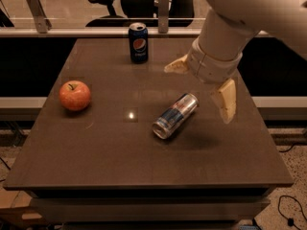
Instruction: Pick redbull can
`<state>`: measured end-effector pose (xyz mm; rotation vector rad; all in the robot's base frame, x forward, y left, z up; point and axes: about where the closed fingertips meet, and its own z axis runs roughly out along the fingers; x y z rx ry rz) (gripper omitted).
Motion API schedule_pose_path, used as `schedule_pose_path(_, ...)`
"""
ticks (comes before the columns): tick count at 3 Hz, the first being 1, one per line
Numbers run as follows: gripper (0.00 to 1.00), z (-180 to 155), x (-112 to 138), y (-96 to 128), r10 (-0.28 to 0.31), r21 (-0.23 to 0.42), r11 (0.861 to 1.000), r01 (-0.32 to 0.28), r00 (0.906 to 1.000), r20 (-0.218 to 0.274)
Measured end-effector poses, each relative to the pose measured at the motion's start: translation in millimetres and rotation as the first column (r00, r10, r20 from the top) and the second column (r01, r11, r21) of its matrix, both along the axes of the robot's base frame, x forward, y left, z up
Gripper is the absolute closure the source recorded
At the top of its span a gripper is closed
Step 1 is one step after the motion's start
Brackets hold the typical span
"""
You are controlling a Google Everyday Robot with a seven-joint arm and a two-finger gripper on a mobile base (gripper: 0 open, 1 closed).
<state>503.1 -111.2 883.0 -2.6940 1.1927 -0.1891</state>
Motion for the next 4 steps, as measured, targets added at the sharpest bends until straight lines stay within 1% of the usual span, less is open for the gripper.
schedule_pose_path(1,0.00,-14,-1,4,0.005,-0.021,1.000,-0.005,1.0000,-0.007)
schedule_pose_path(2,0.00,-20,-1,6,0.016,-0.025,1.000,-0.016,0.9997,-0.018)
schedule_pose_path(4,0.00,-47,-20,19,0.065,-0.067,0.995,-0.069,0.9962,-0.059)
